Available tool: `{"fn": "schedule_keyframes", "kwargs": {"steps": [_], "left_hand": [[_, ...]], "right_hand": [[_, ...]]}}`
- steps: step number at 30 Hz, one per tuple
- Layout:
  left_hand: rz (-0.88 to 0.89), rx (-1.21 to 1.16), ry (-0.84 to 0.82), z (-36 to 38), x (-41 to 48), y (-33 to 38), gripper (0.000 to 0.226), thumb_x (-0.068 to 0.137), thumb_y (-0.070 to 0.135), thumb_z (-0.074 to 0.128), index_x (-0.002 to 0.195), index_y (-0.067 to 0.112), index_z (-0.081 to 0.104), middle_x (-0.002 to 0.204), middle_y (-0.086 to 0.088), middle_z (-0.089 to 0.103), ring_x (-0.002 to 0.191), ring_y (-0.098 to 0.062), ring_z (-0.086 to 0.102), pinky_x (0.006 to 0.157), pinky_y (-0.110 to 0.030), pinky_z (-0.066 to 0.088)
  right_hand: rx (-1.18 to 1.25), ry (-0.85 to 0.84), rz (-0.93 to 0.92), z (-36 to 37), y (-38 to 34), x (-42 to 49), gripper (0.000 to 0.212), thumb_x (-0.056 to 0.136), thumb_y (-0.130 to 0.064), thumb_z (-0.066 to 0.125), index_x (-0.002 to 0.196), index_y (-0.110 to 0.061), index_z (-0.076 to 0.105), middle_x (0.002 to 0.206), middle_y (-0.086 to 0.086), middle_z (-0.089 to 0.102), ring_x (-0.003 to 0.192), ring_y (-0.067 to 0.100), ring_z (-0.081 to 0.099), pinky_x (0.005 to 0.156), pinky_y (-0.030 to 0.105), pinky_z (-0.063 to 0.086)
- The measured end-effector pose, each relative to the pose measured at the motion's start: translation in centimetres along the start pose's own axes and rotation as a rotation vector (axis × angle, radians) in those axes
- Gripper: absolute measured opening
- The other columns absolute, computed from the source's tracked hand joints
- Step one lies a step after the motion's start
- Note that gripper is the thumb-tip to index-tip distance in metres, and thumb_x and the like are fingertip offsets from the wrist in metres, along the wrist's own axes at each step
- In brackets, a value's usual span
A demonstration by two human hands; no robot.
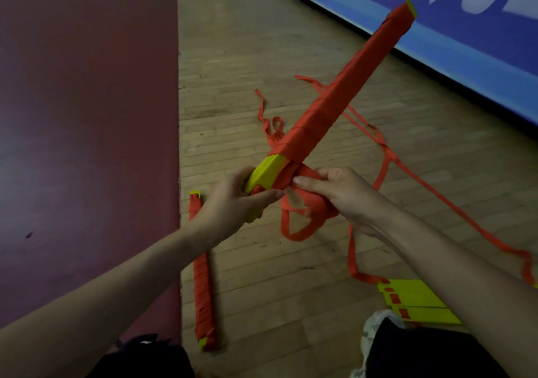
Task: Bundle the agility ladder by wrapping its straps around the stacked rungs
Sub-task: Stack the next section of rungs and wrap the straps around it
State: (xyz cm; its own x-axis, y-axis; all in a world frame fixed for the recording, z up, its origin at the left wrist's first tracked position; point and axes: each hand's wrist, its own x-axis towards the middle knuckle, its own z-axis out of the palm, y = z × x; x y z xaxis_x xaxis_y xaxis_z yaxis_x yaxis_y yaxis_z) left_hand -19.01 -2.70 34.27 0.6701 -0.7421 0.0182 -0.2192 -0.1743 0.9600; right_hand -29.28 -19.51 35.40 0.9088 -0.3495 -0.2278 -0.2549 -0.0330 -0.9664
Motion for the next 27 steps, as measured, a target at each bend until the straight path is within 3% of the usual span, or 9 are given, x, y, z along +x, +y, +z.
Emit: {"fn": "schedule_keyframes", "kwargs": {"steps": [3,6,10,13,15,18,23,25,27], "left_hand": [[0.058,0.190,0.079,0.0,0.1,-0.2,0.026,0.083,0.031,0.074,0.096,0.014,0.058,0.067,-0.003,0.058,0.058,-0.014,0.054,0.054,-0.036,0.045],[0.178,0.478,0.181,0.7,0.1,-0.5,0.029,0.086,0.033,0.070,0.093,0.011,0.051,0.070,0.004,0.052,0.064,-0.019,0.050,0.057,-0.033,0.034],[0.444,0.891,0.292,1.8,-0.2,-1.8,0.034,0.086,0.033,0.066,0.102,0.009,0.049,0.084,-0.007,0.057,0.059,-0.029,0.058,0.045,-0.031,0.034],[0.511,0.972,0.286,2.5,-0.3,-2.3,0.039,0.088,0.040,0.049,0.111,0.008,0.049,0.092,-0.009,0.057,0.062,-0.026,0.059,0.046,-0.026,0.032],[0.470,0.852,0.225,2.9,-0.4,-2.1,0.043,0.093,0.043,0.041,0.114,0.007,0.051,0.099,-0.008,0.054,0.076,-0.023,0.056,0.061,-0.021,0.029],[0.286,0.435,0.074,2.6,-0.2,-2.1,0.042,0.094,0.051,0.036,0.114,0.016,0.047,0.102,-0.001,0.052,0.089,-0.015,0.051,0.078,-0.028,0.039],[-0.147,-0.163,-0.121,1.2,-0.2,-0.3,0.036,0.089,0.034,0.064,0.113,0.018,0.041,0.104,-0.009,0.058,0.089,-0.018,0.061,0.075,-0.028,0.050],[-0.295,-0.351,-0.180,-0.1,-0.3,0.2,0.050,0.079,0.033,0.066,0.119,0.011,0.048,0.114,-0.019,0.063,0.099,-0.036,0.065,0.080,-0.039,0.053],[-0.381,-0.458,-0.356,-1.2,-0.6,0.6,0.052,0.078,0.037,0.064,0.120,0.007,0.057,0.110,-0.018,0.067,0.088,-0.033,0.069,0.073,-0.038,0.057]], "right_hand": [[-0.037,0.115,-0.072,0.7,-0.3,0.2,0.024,0.080,-0.033,0.074,0.084,-0.009,0.074,0.095,0.026,0.070,0.075,0.029,0.066,0.075,0.037,0.050],[-0.126,0.183,-0.120,1.8,-0.5,0.5,0.061,0.063,-0.058,0.077,0.078,0.001,0.070,0.083,0.026,0.070,0.074,0.040,0.067,0.074,0.049,0.052],[-0.123,0.282,-0.109,2.7,-0.4,0.7,0.045,0.075,-0.054,0.074,0.066,-0.010,0.069,0.065,0.009,0.068,0.063,0.019,0.064,0.069,0.036,0.049],[-0.023,0.305,-0.081,2.7,-0.1,0.6,0.041,0.076,-0.049,0.076,0.078,-0.007,0.074,0.078,0.014,0.073,0.073,0.024,0.071,0.070,0.034,0.056],[0.060,0.321,-0.080,2.6,0.1,0.4,0.035,0.076,-0.041,0.077,0.080,-0.006,0.074,0.077,0.015,0.070,0.067,0.021,0.068,0.057,0.024,0.051],[0.029,0.331,-0.130,2.1,0.5,0.4,0.039,0.076,-0.042,0.078,0.082,-0.004,0.074,0.081,0.025,0.069,0.068,0.021,0.062,0.067,0.032,0.048],[-0.053,0.171,-0.173,1.1,0.3,0.1,0.051,0.066,-0.051,0.078,0.090,-0.007,0.074,0.092,0.020,0.072,0.086,0.032,0.070,0.085,0.047,0.052],[-0.061,0.085,-0.191,1.0,0.2,-0.1,0.049,0.067,-0.050,0.080,0.092,-0.008,0.074,0.089,0.014,0.074,0.083,0.023,0.071,0.078,0.038,0.053],[0.020,0.014,-0.198,1.2,-0.2,-0.4,0.036,0.071,-0.038,0.078,0.087,-0.006,0.073,0.069,0.002,0.071,0.059,0.007,0.063,0.057,0.019,0.047]]}}
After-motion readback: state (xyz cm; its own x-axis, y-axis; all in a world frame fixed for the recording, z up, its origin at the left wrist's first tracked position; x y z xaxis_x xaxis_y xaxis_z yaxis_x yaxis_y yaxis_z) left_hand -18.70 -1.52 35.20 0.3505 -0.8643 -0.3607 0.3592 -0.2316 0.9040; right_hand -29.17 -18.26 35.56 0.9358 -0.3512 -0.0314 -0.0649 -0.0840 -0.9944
